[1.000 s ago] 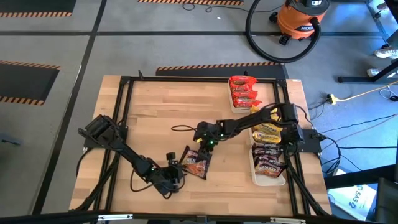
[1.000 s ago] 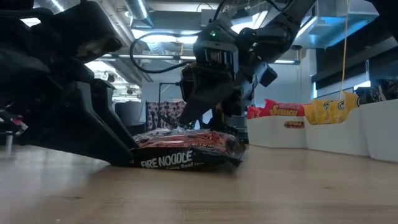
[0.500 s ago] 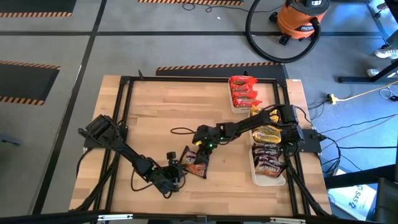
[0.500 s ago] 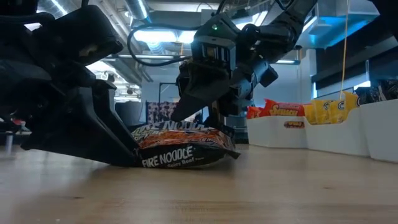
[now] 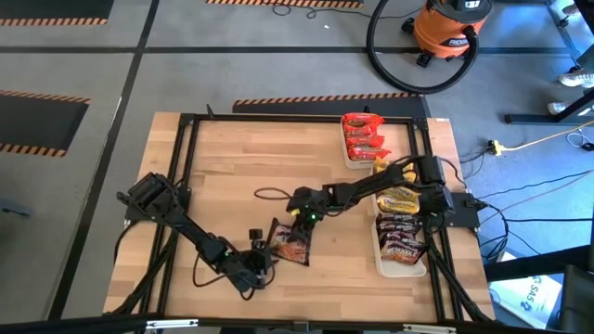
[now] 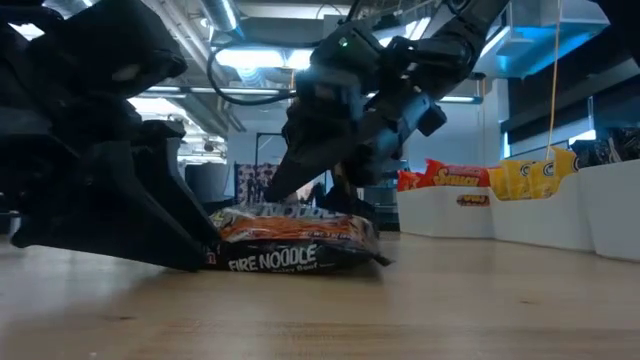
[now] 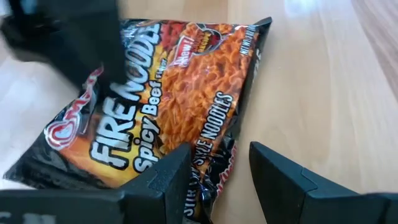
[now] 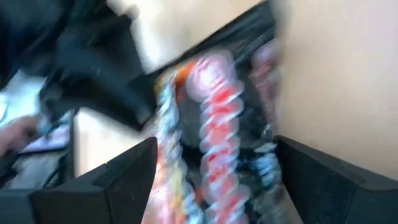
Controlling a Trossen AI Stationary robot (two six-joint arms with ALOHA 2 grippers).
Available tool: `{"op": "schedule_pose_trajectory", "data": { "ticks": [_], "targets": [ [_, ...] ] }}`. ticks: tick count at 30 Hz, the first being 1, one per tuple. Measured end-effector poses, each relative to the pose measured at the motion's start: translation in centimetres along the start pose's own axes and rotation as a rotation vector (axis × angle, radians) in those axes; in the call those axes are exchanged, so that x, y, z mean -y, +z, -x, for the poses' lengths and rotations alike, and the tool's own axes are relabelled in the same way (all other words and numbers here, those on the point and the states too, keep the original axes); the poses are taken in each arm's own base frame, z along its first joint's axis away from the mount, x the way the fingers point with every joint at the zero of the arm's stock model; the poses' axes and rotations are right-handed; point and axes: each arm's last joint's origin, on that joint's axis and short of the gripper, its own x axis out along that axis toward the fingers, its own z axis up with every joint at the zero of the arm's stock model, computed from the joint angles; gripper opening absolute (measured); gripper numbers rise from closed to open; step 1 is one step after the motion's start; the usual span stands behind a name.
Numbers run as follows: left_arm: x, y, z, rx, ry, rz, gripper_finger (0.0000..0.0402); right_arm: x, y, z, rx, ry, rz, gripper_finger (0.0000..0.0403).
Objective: Sort Maruchan noodles
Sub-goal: Put the black noodle pack into the bottom white bin
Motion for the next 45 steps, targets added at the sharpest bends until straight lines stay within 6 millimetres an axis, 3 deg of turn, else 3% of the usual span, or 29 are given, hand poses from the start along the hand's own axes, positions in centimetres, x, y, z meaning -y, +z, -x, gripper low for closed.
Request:
{"op": "schedule_pose_trajectory", "data": {
  "ticks": [5, 17, 32, 36, 45],
  "targets": [
    [0.0, 0.0, 0.0, 0.0, 0.004, -0.001, 0.0158, 0.6, 1.0, 0.6, -0.014, -0.035, 0.006, 0.0319],
    [-0.2, 0.0, -0.1, -0.006, 0.014, -0.004, 0.0158, 1.5, -0.2, -0.9, -0.145, 0.048, -0.045, 0.0319],
    [-0.2, 0.2, 0.0, 0.012, 0.033, -0.025, 0.0158, -0.3, -0.9, -1.7, -0.181, 0.135, -0.039, 0.0317],
    [-0.1, 0.2, 0.0, 0.018, 0.031, -0.025, 0.0158, -0.6, -0.6, -1.8, -0.158, 0.116, -0.011, 0.0282],
    [0.2, 0.1, 0.3, 0.022, 0.017, -0.044, 0.0158, -1.0, -0.1, -1.9, -0.14, 0.117, 0.026, 0.0128]
  ]
}}
